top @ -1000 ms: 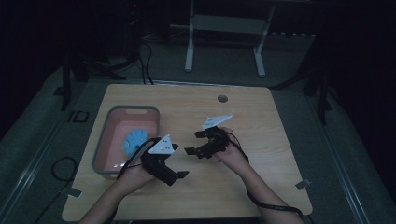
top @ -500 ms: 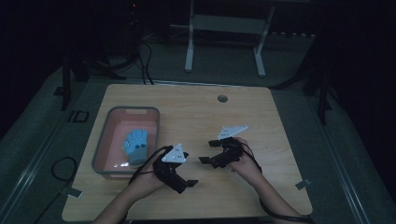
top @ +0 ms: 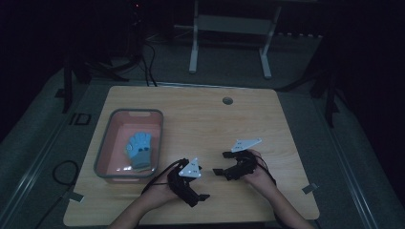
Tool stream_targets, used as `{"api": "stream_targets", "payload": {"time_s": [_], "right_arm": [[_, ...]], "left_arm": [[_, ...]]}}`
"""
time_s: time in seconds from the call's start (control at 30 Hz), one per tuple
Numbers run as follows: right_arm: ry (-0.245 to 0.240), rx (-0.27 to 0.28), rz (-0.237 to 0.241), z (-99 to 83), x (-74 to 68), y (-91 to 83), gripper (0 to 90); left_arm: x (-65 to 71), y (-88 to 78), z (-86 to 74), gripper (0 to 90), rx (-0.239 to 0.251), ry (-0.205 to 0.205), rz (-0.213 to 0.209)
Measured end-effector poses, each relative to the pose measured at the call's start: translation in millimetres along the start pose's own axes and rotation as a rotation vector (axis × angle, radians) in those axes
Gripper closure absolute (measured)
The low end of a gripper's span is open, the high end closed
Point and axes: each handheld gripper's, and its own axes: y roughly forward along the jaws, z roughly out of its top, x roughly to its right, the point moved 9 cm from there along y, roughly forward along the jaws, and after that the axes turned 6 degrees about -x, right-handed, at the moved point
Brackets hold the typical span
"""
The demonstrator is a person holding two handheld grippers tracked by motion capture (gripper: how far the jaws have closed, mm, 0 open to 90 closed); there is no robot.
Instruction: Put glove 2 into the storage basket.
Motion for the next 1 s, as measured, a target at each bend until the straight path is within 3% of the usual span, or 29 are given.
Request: {"api": "stream_targets", "payload": {"time_s": [0.33, 0.6, 0.73, 1.0], "right_arm": [[0.024, 0.019, -0.025, -29.7, 2.4, -7.5, 13.6], [0.035, 0.023, -0.038, -46.2, 2.9, -13.4, 13.6], [0.038, 0.040, -0.051, -52.5, 3.4, -24.2, 13.6], [0.053, 0.063, -0.092, -70.5, 9.0, -44.4, 13.7]], "left_arm": [[10.1, 15.2, -7.1, 2.7, -0.043, 0.044, -0.007], [11.5, 14.7, -12.3, 2.7, -0.039, 0.041, 0.008], [10.7, 13.6, -17.1, 2.7, -0.035, 0.034, 0.043], [13.7, 13.9, -28.3, 2.7, -0.060, 0.031, 0.047]]}}
